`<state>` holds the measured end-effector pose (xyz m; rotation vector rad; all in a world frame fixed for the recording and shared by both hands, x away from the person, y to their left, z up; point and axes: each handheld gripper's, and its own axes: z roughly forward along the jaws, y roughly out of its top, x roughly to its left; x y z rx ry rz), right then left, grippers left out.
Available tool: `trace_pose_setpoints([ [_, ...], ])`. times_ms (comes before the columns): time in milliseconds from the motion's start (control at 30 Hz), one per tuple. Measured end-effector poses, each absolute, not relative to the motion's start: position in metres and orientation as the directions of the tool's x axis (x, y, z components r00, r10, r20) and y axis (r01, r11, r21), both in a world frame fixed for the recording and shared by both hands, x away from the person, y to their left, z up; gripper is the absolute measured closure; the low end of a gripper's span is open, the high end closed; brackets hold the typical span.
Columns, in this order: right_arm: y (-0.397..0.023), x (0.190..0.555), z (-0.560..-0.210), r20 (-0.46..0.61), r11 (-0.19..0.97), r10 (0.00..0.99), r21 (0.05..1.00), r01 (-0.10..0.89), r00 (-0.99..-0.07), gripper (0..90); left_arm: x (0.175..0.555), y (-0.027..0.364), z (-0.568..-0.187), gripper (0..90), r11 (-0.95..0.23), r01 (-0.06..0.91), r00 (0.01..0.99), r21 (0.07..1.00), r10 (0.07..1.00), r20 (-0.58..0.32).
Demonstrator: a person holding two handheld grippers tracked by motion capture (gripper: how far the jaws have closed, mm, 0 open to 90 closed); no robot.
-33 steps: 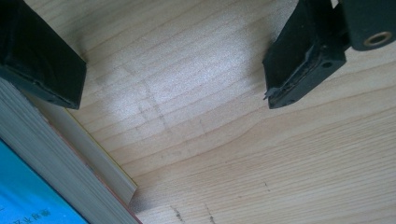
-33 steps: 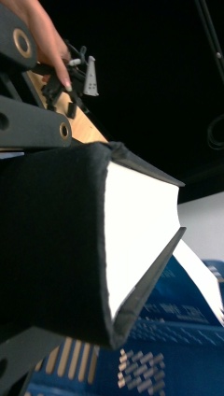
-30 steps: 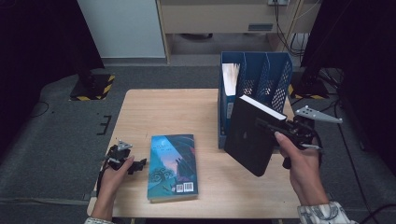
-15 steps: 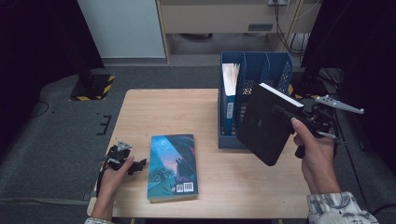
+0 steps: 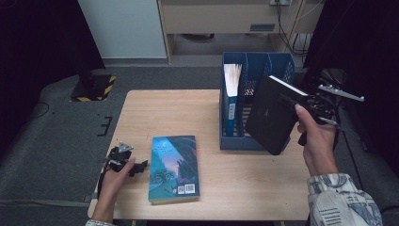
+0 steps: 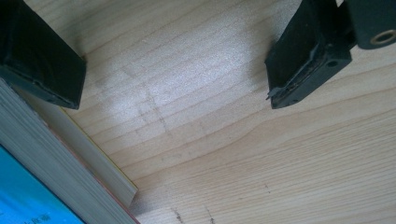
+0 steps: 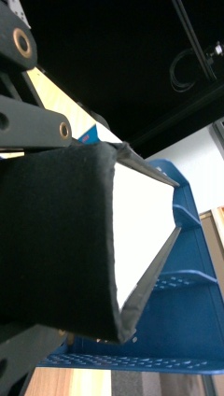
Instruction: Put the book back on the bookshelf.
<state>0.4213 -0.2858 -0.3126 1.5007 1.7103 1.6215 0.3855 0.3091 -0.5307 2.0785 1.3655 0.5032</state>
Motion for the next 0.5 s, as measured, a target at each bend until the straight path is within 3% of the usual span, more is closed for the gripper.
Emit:
trace_pose_setpoints([
  [500, -0.294, 0.437, -0.321, 0.406, -0.227, 0.852, 0.855, 0.466, -0.33, 52.9, 0.386, 0.309, -0.531, 3.7, -0.296, 0.691, 0.401, 0.66, 0.916, -0.008],
])
